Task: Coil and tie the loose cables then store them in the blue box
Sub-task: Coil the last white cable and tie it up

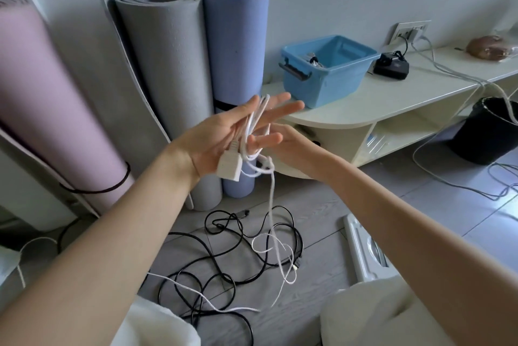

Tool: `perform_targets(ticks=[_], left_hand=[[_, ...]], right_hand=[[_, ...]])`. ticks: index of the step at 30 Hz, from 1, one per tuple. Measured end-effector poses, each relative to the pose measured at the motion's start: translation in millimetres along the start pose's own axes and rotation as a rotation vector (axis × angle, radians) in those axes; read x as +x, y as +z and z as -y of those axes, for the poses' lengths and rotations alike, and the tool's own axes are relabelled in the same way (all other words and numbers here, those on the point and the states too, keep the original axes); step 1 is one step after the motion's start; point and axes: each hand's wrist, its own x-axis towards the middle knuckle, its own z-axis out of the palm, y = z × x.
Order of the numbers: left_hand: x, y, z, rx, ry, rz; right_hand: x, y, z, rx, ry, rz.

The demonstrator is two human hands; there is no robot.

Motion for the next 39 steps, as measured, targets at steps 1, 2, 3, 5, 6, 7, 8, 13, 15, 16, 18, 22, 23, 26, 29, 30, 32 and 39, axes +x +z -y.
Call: perform_targets(ticks=[1,2,3,5,6,7,8,13,15,16,18,22,23,26,29,30,32,39], left_hand=[[-0.5,1.0,0.0,0.017,0.009,0.038],[-0.2,1.4,0.2,0.044,0.028,0.06],[1.2,1.6,0.0,0.057,0.064,0.054],[7.8,1.8,0.0,0.018,0.176,-0.03],[11.5,-0.3,-0.1,0.002,0.249,-0.111],[14.9,-3.5,-1.2,0.005,0.317,-0.221],[18.3,-11.2,-2.6,0.039,0.36,-0.343],[20.5,-37.7,10.5,0.568,0.262,-0.64],[16.4,-35.0,17.0,0.545,0.078,-0.511],[13.3,-33.4,18.9,0.56,-0.024,-0.406],[7.8,-25.6,20.3,0.609,-0.188,-0.223],[5.2,-9.6,16.8,0.599,-0.295,-0.078],[5.6,-8.1,14.8,0.639,-0.321,-0.052],[7.1,-10.9,13.8,0.713,-0.404,-0.021],[5.8,-8.6,14.6,0.535,-0.351,0.092],[5.3,-8.9,13.8,0.466,-0.312,0.125],[4.0,-9.5,11.2,0.365,-0.224,0.158],[16.0,0.5,-0.2,-0.083,0.246,0.002]], right_hand=[[-0.4,0.9,3.8,0.116,0.004,-0.016],[-0.8,1.4,5.5,0.233,-0.003,-0.016],[-1.2,2.2,8.5,0.321,0.001,-0.025],[-0.7,4.5,11.8,0.264,0.067,-0.045],[-1.1,5.7,11.4,0.165,0.089,-0.047],[-2.4,7.3,10.4,0.058,0.092,-0.026],[-4.3,8.4,11.6,-0.015,0.089,0.009],[-14.7,-2.6,16.7,-0.367,-0.111,0.039],[-14.4,-14.3,18.3,-0.348,-0.125,-0.042],[-14.2,-20.0,19.7,-0.339,-0.112,-0.086],[-14.3,-29.5,21.3,-0.314,-0.096,-0.171],[-13.1,-35.5,21.2,-0.472,-0.171,-0.37],[-13.2,-36.5,20.5,-0.589,-0.19,-0.42],[-13.1,-39.0,16.9,-0.776,-0.209,-0.524],[-10.7,-38.1,13.6,-0.749,-0.188,-0.572],[-9.1,-38.4,14.1,-0.705,-0.142,-0.567],[-3.7,-40.2,13.3,-0.567,-0.007,-0.517],[2.3,-7.8,1.9,0.108,0.189,-0.017]])
